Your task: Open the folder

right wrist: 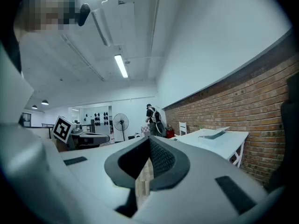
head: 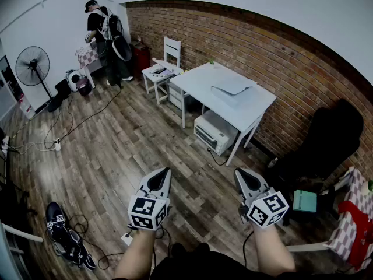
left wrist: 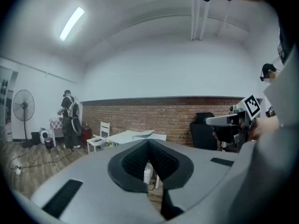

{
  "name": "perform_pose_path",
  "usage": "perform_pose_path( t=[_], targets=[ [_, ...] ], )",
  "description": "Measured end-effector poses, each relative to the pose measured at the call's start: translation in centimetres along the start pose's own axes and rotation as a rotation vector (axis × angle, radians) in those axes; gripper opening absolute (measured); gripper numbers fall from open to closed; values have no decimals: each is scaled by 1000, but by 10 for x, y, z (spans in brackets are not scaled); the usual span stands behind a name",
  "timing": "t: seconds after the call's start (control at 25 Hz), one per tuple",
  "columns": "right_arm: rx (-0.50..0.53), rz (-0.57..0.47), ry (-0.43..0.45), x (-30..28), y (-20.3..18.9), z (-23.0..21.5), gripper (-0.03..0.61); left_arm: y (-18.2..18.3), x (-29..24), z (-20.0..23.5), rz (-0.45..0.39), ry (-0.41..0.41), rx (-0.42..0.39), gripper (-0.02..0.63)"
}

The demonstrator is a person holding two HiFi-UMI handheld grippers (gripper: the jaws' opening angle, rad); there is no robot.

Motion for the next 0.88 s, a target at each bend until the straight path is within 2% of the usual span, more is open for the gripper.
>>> perform_pose_path(
  t=[0.4, 0.88],
  targets=[
    [1, -9, 0, 16, 3, -20, 11, 5, -6, -12, -28, 44, 5, 18],
    [-20, -44, 48, 48, 1, -45, 14, 5, -22, -49, -6, 36, -9, 20]
  ],
)
Point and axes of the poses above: the fingertips, and each gripper's own axes: x backward along the fingers, z to its left, y out of its top, the point moved 2 cm from there along x, backward along the fingers, and after that the axes turned 7 degrees about y, right-handed, at the moved point
